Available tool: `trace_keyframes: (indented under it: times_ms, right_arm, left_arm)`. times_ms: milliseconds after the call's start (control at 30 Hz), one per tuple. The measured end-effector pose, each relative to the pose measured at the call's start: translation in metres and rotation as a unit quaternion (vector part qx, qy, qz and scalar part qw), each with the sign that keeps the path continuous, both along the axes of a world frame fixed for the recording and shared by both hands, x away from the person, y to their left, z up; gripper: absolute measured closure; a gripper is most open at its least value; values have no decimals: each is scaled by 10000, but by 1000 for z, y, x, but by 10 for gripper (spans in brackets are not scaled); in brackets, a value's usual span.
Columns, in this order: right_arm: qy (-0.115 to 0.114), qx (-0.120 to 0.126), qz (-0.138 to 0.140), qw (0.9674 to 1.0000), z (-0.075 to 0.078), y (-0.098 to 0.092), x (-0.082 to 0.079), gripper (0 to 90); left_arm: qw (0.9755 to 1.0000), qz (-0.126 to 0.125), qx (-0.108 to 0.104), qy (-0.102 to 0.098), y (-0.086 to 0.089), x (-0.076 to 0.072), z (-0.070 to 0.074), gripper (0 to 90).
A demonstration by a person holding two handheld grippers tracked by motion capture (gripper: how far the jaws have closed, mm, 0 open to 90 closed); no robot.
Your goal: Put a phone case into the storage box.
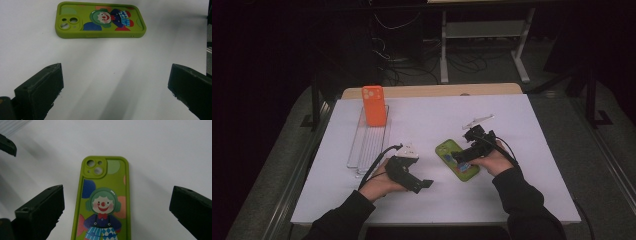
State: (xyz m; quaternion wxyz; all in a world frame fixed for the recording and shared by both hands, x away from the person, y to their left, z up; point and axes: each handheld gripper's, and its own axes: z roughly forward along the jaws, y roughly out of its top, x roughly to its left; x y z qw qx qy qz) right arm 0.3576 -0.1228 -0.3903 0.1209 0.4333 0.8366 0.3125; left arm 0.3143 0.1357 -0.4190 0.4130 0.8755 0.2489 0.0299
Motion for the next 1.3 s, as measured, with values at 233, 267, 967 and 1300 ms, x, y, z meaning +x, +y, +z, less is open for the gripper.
trace_keyframes:
  times_ms: [233, 267, 967, 1300]
  right_arm:
    - [203, -282, 94, 9994, -13, 7, 0, 0]
    - [187, -296, 115, 9993, -15, 7, 0, 0]
    - [756, -676, 187, 9947, -43, 14, -10, 50]
    - [799, -810, 232, 9932, -46, 16, -13, 125]
  left_arm:
    - [10000, 20, 0, 3, 0, 0, 0, 0]
    - [10000, 21, -11, 9, 0, 0, 0, 0]
    - [9999, -71, 116, -23, 0, 1, -1, 0]
    - [9998, -78, 156, -23, 0, 1, -1, 0]
